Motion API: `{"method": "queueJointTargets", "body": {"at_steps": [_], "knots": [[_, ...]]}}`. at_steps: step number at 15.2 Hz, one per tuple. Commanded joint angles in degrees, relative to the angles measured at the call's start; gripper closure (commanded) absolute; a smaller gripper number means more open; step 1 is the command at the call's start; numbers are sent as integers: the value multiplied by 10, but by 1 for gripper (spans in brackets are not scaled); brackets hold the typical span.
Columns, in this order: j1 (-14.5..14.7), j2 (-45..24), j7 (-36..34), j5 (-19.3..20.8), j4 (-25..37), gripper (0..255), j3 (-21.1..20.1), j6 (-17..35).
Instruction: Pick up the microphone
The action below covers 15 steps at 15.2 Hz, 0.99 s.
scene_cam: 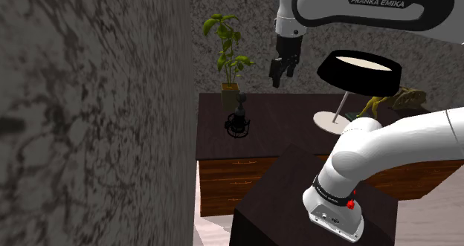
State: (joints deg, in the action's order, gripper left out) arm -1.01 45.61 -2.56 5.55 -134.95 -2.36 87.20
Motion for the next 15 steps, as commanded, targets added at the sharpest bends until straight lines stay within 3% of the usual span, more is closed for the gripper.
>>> {"method": "queueJointTargets", "body": {"at_steps": [1, 15], "knots": [[0, 0, 0, 0, 0, 0, 0, 0], [-36, -276, 31, 25, 74, 0, 66, 184]]}}
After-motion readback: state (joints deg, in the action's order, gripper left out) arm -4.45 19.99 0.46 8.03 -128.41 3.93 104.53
